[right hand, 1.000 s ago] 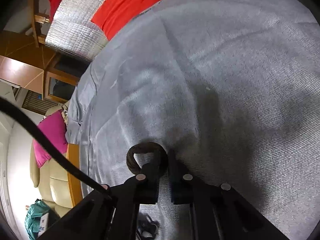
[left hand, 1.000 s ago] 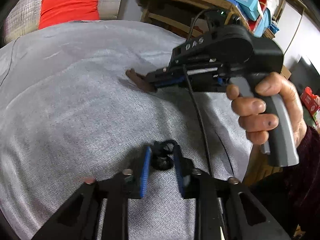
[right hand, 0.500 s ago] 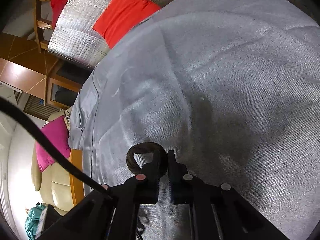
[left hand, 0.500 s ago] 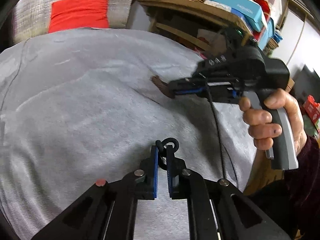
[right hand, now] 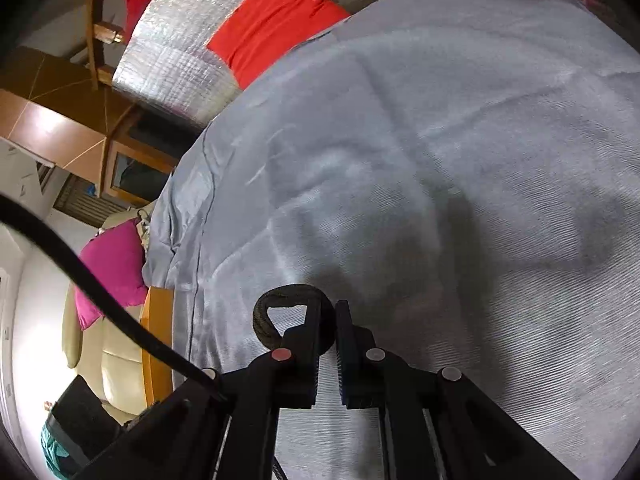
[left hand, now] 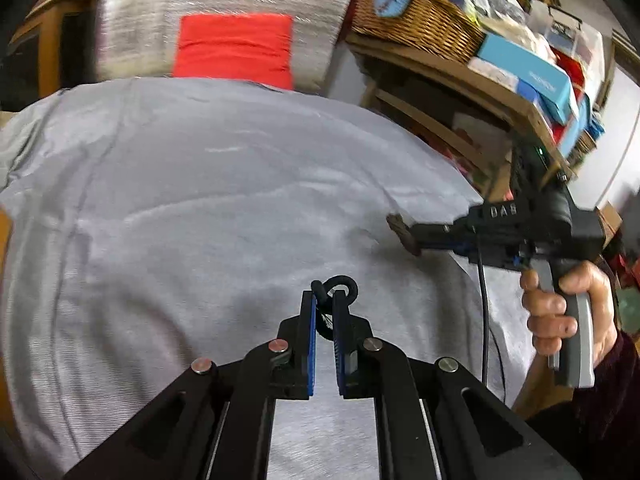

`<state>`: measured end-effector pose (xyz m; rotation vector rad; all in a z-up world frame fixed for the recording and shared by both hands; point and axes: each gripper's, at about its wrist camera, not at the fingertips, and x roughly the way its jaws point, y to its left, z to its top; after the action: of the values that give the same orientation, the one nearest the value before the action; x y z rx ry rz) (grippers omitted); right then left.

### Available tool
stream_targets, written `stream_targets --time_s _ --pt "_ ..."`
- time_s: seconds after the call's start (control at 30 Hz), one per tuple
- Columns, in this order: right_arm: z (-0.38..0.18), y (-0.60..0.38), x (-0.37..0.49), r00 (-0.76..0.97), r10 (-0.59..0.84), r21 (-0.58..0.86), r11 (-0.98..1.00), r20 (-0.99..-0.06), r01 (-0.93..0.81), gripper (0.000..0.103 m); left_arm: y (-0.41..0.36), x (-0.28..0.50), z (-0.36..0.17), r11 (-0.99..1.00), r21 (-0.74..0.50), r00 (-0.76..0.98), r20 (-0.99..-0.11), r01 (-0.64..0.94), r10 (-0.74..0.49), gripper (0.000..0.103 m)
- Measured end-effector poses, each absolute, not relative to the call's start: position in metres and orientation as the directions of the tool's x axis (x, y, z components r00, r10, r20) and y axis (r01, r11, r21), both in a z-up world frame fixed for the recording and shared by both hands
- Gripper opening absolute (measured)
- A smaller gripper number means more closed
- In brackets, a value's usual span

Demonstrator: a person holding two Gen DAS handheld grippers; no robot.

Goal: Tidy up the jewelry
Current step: 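Carry the black hair ties and brown ring over the orange box with both tools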

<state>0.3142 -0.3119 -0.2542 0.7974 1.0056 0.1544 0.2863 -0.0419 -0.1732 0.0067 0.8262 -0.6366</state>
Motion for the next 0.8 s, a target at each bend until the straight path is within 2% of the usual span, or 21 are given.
stream_targets --time_s 0.27,0.6,0.8 --pt "-0.243 -0.244 0.324 0.538 0.512 0.664 0.738 -0.669 0.122 0.008 0.019 0.289 -0.153 0.858 -0.241 0.591 -0.640 0.453 -0.491 0.008" --pt "-0.215 -0.152 0.324 0.548 0.552 0.644 0.764 -0.629 -0.032 0.008 0.122 0.283 -0.121 0.900 -0.297 0.729 -0.531 0.317 -0.432 0.008" --pt "-0.191 -0.077 0.354 0.511 0.572 0.607 0.786 -0.641 -0.119 0.008 0.201 0.279 -0.122 0.924 -0.348 0.796 -0.508 0.160 -0.329 0.008"
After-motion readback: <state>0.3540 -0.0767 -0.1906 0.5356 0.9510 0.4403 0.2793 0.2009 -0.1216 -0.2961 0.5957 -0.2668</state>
